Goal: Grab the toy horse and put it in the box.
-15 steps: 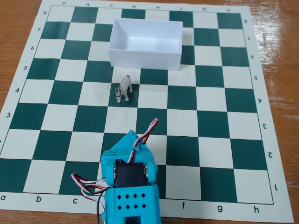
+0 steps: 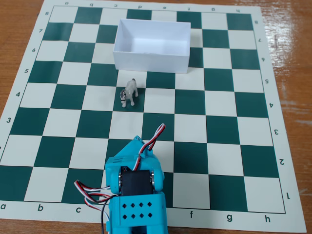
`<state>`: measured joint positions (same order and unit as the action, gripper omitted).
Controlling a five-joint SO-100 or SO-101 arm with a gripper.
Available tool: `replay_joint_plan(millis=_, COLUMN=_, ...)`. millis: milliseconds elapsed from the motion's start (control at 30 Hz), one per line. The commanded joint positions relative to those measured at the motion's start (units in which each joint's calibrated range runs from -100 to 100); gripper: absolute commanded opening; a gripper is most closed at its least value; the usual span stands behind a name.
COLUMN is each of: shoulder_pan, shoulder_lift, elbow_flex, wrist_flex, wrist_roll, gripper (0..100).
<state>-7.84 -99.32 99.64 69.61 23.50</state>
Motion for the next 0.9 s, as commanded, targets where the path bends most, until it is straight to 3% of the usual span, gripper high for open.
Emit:
replay_joint_plan(millis=0, shoulder_pan=-0.23, shoulder_lift=-0.24, elbow_flex=0.36, wrist_flex=0.32, wrist_roll=0.12, gripper=0)
replay_joint_plan(millis=867, shoulder_pan=-0.52, shoulder_lift=-0.24, elbow_flex=0.36, wrist_flex=0.48, wrist_roll=0.17, gripper=0)
